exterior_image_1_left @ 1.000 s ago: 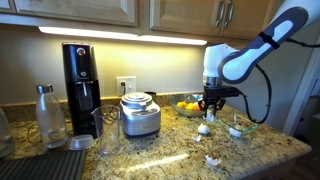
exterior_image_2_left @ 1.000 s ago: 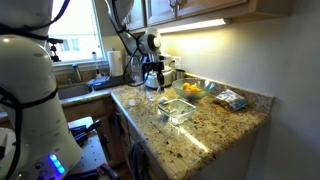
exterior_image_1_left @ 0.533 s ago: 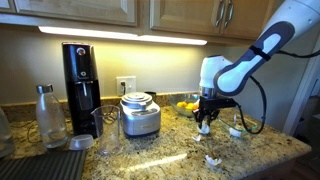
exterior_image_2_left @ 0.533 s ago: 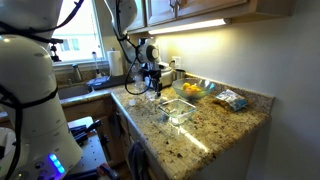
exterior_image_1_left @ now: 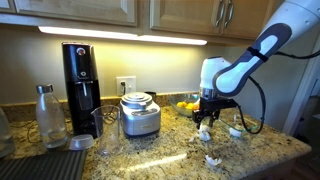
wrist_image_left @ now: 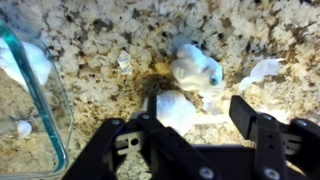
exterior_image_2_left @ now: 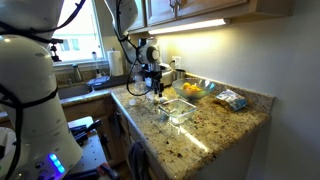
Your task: Remove all the garlic from the glass bowl and put them on the counter
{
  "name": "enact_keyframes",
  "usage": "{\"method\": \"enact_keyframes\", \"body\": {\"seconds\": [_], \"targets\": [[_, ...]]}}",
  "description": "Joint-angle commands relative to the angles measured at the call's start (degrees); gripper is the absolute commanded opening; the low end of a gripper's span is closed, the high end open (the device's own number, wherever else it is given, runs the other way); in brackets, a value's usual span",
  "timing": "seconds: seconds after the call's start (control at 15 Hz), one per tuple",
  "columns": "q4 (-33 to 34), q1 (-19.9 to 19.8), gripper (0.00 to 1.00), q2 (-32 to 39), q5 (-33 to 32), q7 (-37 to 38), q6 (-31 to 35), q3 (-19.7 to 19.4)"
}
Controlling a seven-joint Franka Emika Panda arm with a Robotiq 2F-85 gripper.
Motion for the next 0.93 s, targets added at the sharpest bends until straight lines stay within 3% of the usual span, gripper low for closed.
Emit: {"method": "enact_keyframes", "body": {"seconds": [0.0,0.6,0.87], "targets": [[-3.18,1.25,0.99,-5.34,-0.56,-0.29,-1.47,-3.32],[-4.46,-3.7,1.0,-11.21,-0.26,-3.88,-7.79,-6.88],[-1.56,-5.14,1.0,-8.39,-0.21,-4.23,-7.83,-6.98]]}}
